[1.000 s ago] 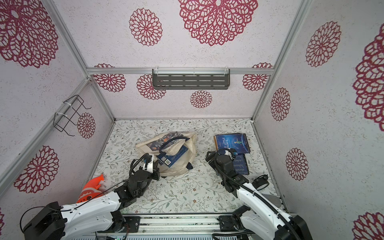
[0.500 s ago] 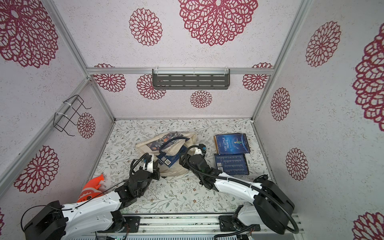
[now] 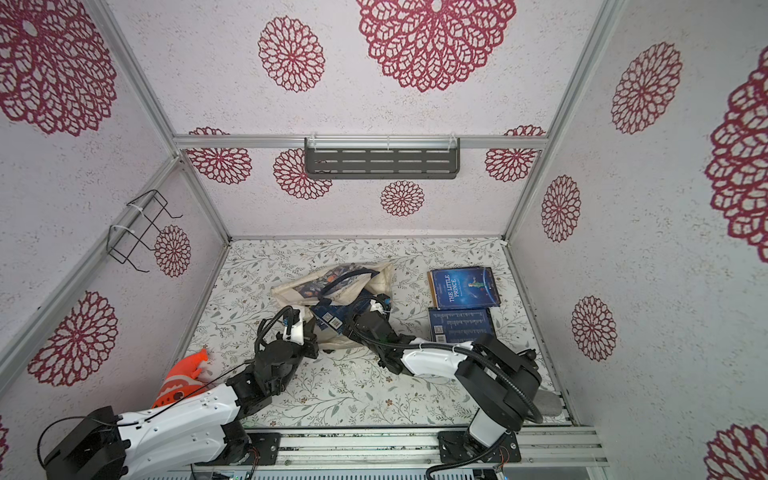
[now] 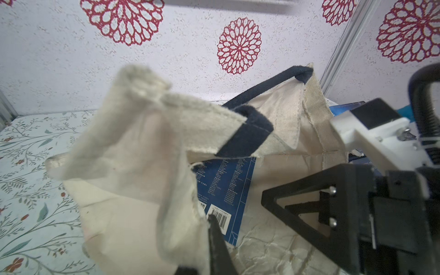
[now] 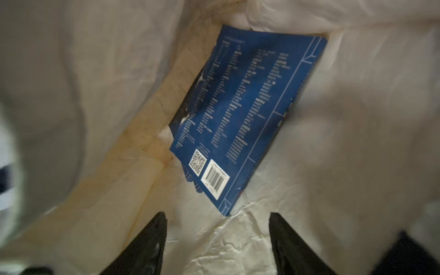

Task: Take out the books from the canvas bag
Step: Pick up the book from the canvas bag.

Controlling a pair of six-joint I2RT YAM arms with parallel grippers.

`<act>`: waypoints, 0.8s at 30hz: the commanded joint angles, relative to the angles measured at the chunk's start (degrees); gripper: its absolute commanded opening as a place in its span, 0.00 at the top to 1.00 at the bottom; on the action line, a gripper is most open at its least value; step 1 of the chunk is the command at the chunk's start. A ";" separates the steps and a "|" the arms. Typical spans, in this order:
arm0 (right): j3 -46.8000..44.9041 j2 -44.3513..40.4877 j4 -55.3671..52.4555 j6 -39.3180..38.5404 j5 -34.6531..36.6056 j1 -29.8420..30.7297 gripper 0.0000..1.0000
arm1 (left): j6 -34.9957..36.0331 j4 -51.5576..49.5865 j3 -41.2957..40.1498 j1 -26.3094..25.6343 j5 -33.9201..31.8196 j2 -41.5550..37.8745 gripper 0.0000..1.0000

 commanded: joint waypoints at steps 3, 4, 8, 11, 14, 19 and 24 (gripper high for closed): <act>2.83 3.66 1.47 4.93 -0.41 0.03 0.30 | 0.50 3.51 0.05 -1.13 1.63 -1.15 1.00; 3.18 4.53 1.22 6.06 -0.70 -0.08 0.29 | 0.58 3.50 0.06 -1.13 1.74 -1.16 1.00; 3.91 7.66 3.63 7.86 -2.11 -1.15 0.30 | 0.68 3.16 0.16 -1.17 2.10 -1.33 1.00; 4.78 9.78 4.30 8.83 -2.86 -2.00 0.30 | 0.65 3.04 0.17 -1.22 2.14 -1.58 1.00; 3.90 11.45 9.58 9.38 -2.45 -2.29 0.32 | 0.65 3.03 0.19 -1.17 2.46 -1.52 1.00; 5.28 14.06 13.90 7.05 -2.88 -3.36 0.36 | 0.65 3.11 0.39 -1.17 2.88 -0.72 1.00; 6.71 17.91 17.39 7.17 -5.57 -4.71 0.44 | 0.94 3.01 0.91 -1.21 3.16 0.53 1.00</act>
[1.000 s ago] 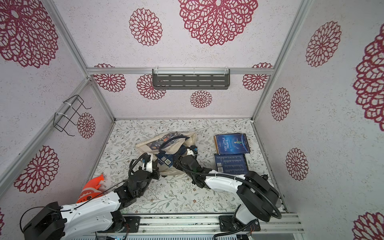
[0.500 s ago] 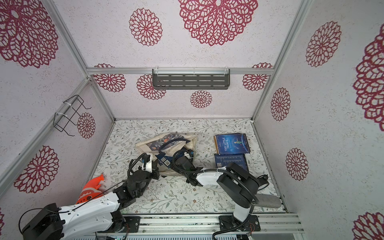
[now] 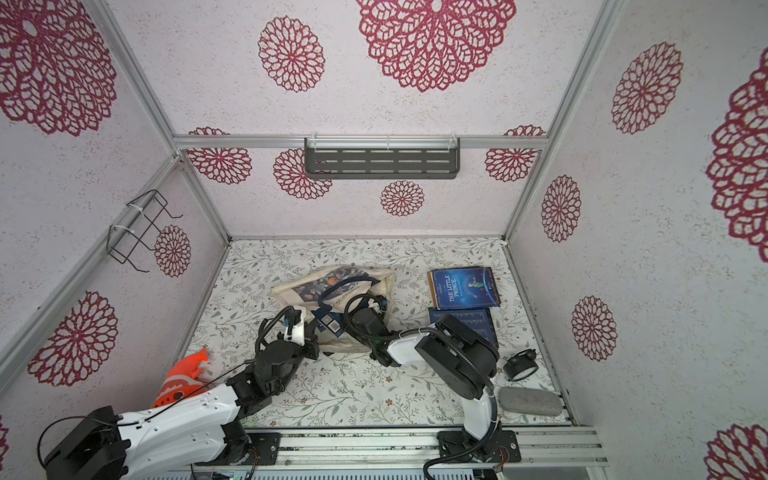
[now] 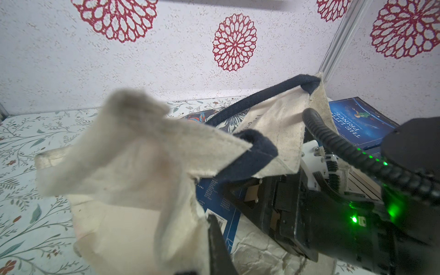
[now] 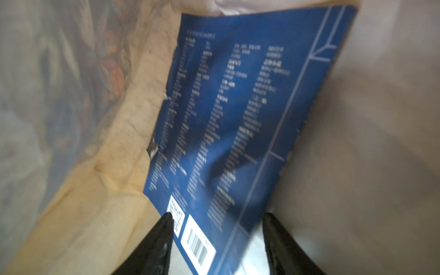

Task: Take out the books from the canvas bag
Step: Pick up the book from the canvas bag.

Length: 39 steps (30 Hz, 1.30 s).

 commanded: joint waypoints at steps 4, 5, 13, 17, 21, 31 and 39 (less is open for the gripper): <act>1.15 4.07 11.23 0.61 -4.35 -2.15 0.54 | 0.80 3.40 1.08 -1.28 2.20 0.64 1.00; 1.51 4.29 11.35 0.27 -4.66 -2.35 0.56 | 0.79 3.42 1.11 -1.27 2.20 0.60 1.00; 3.63 4.56 12.98 -2.32 -4.77 -3.07 0.62 | 0.88 3.40 1.14 -1.30 1.95 0.82 1.00; 5.57 5.57 13.47 -2.40 -5.60 -3.41 0.64 | 0.98 3.29 1.12 -1.35 1.95 0.91 1.00; 7.43 6.36 12.78 -2.40 -5.69 -3.58 0.66 | 1.05 3.37 1.07 -1.30 1.86 0.91 1.00; 13.22 10.76 9.51 -1.99 -4.80 -3.76 0.66 | 1.05 3.30 1.16 -1.26 1.87 1.00 1.00; 18.62 14.58 7.65 -2.04 -2.77 -4.55 0.66 | 1.04 3.37 1.16 -1.27 1.98 0.97 1.00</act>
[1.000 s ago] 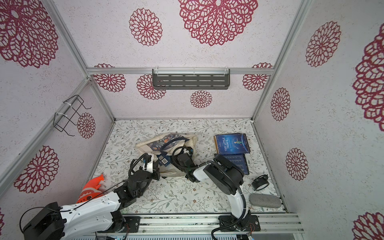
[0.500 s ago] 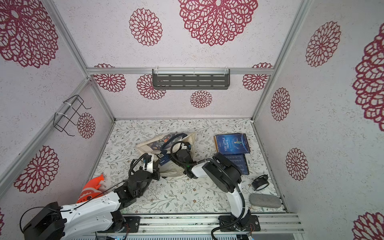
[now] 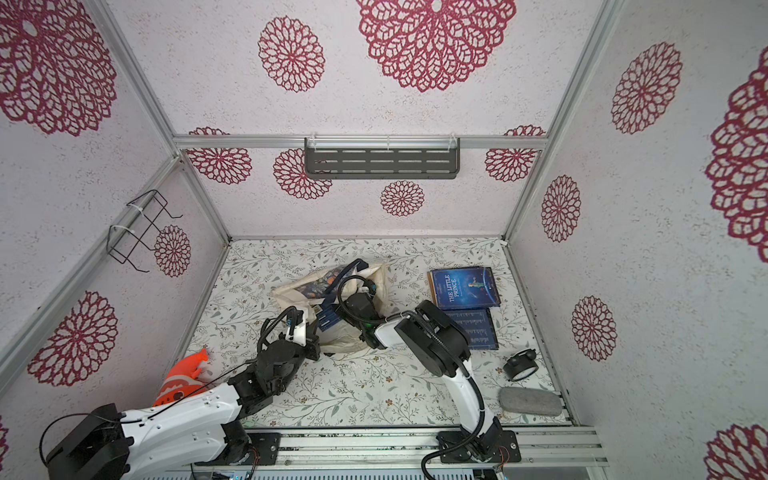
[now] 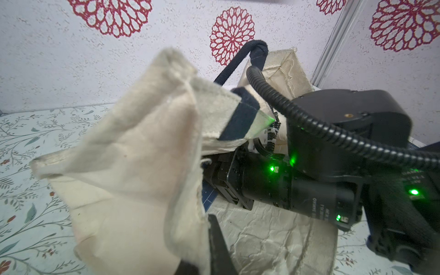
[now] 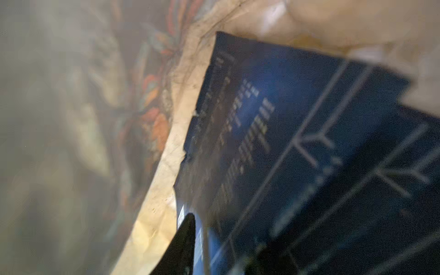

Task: Take out the books from the canvas bag
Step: Pick up the book from the canvas bag.

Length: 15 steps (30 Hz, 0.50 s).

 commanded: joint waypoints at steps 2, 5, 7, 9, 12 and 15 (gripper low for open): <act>4.51 1.18 -0.69 -1.09 1.90 -0.97 0.68 | 1.05 3.33 1.11 -1.28 1.11 0.19 1.00; 5.76 1.79 -1.22 -1.72 1.42 -0.95 0.81 | 1.14 3.25 1.24 -1.24 1.01 0.32 1.00; 4.90 1.48 -0.75 -1.50 1.40 -0.95 0.84 | 1.14 3.28 1.20 -1.28 0.80 0.29 1.00; 3.74 0.68 0.13 -1.67 1.14 -0.86 0.89 | 1.18 3.19 1.25 -1.28 0.55 0.05 1.00; 1.65 -1.20 0.84 -2.33 0.49 -0.63 0.97 | 0.97 3.23 1.11 -1.28 -0.33 -0.03 1.00; -1.22 -3.97 2.17 -3.50 0.42 -0.29 1.00 | 0.71 3.38 1.10 -1.27 -1.91 0.18 1.00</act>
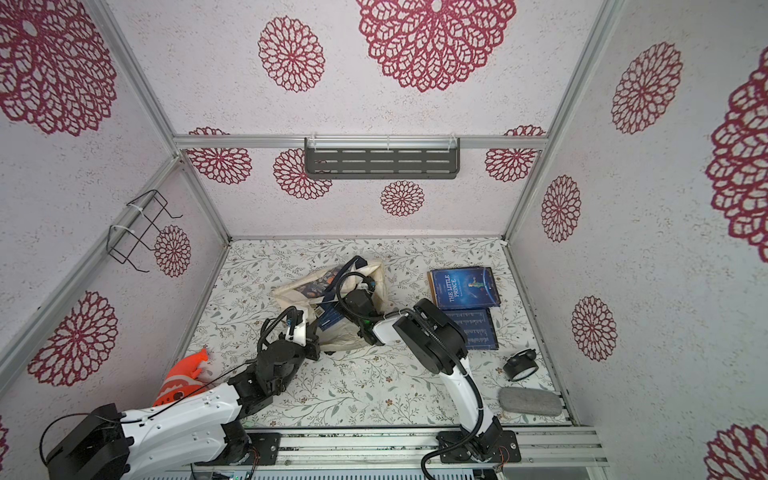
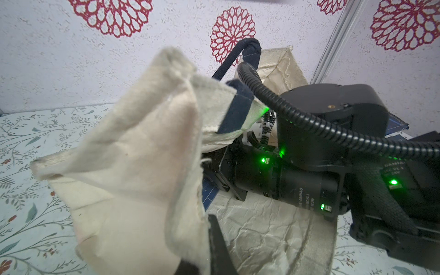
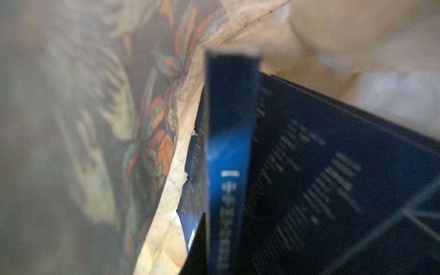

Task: Take out the books from the canvas bag
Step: Pick up the book from the canvas bag.

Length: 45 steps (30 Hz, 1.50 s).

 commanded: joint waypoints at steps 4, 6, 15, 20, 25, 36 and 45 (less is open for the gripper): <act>-5.65 -8.59 1.58 -4.99 0.72 0.34 1.00 | 0.36 3.49 1.08 -1.15 -3.06 0.63 1.00; -7.42 -10.50 1.83 -6.40 1.13 0.39 1.00 | 0.09 3.47 1.17 -1.06 -4.68 0.88 1.00; -13.11 -18.01 0.65 -13.41 3.44 0.70 1.00 | -1.79 2.63 1.56 0.35 -6.64 1.75 1.00; -15.29 -21.40 0.03 -15.92 4.32 0.96 1.00 | -3.55 1.90 1.28 2.05 -4.46 1.17 1.00; -17.17 -24.62 -0.52 -18.13 4.58 1.20 1.00 | -4.31 1.60 1.15 2.73 -3.33 0.59 1.00; -21.02 -29.88 0.28 -21.19 3.09 1.47 1.00 | -4.49 1.38 1.60 3.16 0.31 1.34 1.00; -25.41 -35.63 1.25 -24.78 1.52 1.53 1.00 | -4.62 1.57 1.30 3.51 0.69 1.15 1.00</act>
